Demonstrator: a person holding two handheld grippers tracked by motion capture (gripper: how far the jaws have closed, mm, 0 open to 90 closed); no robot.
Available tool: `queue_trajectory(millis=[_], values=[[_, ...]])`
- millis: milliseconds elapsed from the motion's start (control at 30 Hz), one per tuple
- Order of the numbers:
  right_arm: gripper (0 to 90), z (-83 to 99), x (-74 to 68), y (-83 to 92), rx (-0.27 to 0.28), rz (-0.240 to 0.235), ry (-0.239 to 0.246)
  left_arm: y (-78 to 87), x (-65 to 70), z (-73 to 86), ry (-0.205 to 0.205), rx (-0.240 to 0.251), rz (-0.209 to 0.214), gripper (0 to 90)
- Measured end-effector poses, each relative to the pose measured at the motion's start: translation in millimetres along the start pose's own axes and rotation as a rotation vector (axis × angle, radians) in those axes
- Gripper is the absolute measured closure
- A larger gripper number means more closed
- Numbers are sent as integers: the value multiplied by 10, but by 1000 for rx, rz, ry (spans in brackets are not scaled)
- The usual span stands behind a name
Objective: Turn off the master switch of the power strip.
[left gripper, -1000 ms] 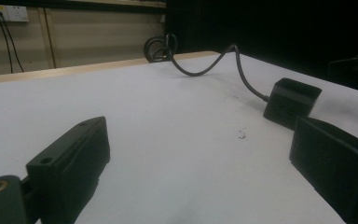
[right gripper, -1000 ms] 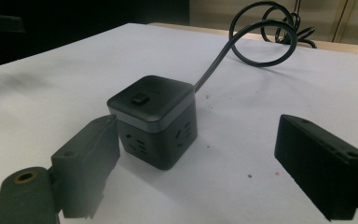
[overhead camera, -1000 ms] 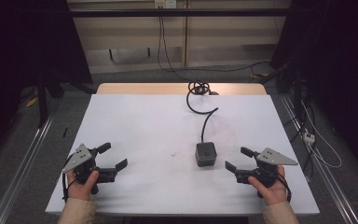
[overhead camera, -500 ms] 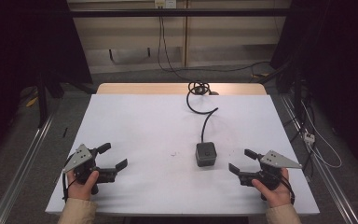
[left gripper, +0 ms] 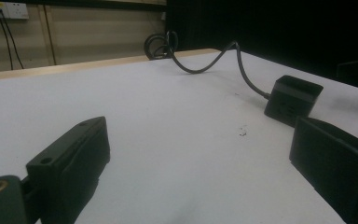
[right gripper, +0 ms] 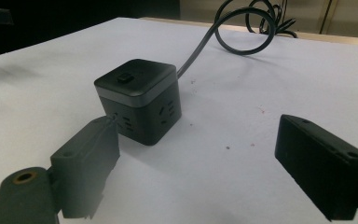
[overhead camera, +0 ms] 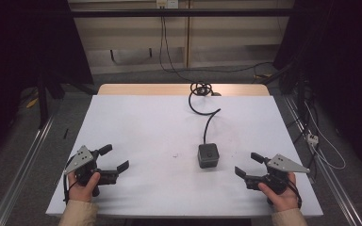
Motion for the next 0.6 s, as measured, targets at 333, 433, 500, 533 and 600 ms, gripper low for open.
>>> queue_trajectory(millis=[333, 433, 500, 533, 600], values=[[132, 30, -12, -1, -6, -2, -1, -4, -1, 7, -2, -3, -2, 49], [128, 41, -4, -5, -11, 2, -3, -9, 0, 7, 1, -2, -1, 48], [126, 43, 2, -3, -11, 5, -5, -12, -2, 5, 0, -1, 0, 49], [125, 42, 4, -3, -11, 6, -5, -13, -3, 5, 0, -1, 0, 49], [122, 39, 6, -8, -14, 9, -1, -12, -5, 4, 1, 0, 0, 49]])
Point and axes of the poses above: each handheld gripper's, and its own axes: y roughly backward along the jaws, z roughly out of its underside, x roughly to its right, the point moved 5 cm from there along -y, roughly forward along the jaws, and after that the axes turned 5 degrees about y, right-handed, at the moved point
